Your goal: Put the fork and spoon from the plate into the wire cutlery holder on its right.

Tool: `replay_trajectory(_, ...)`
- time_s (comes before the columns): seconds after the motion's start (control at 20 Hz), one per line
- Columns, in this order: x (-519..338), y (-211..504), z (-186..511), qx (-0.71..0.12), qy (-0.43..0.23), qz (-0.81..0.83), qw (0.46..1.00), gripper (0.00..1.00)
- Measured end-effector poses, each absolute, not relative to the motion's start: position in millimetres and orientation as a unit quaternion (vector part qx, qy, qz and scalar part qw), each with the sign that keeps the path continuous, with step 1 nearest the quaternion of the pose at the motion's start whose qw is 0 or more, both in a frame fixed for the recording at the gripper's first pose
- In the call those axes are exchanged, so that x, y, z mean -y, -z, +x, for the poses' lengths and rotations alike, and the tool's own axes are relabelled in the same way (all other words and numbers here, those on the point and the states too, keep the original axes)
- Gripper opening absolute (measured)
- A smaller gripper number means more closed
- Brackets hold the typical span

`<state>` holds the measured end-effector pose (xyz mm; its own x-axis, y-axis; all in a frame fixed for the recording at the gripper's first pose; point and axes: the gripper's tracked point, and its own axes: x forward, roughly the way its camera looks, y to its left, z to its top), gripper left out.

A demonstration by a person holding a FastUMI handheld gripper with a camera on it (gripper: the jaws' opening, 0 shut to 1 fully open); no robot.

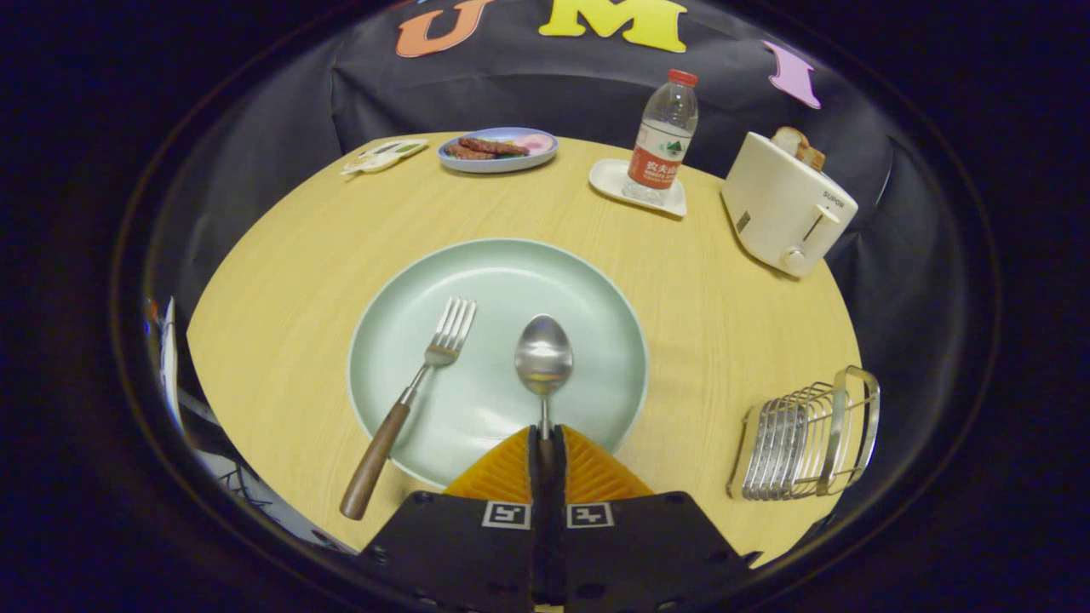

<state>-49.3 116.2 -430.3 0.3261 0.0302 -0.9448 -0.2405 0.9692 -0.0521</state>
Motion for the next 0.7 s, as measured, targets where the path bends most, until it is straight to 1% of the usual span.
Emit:
replay_trajectory(0.2, -113, 401, -48, -0.581, -0.083, -0.061, 0.808, 0.01)
replay_trajectory(0.4, -97, 340, -48, -0.593, -0.073, -0.003, 0.802, 0.01)
replay_trajectory(0.55, -55, 287, -42, -0.589, -0.057, 0.005, 0.806, 0.01)
replay_trajectory(0.7, 1, 253, -42, -0.593, -0.020, -0.004, 0.805, 0.01)
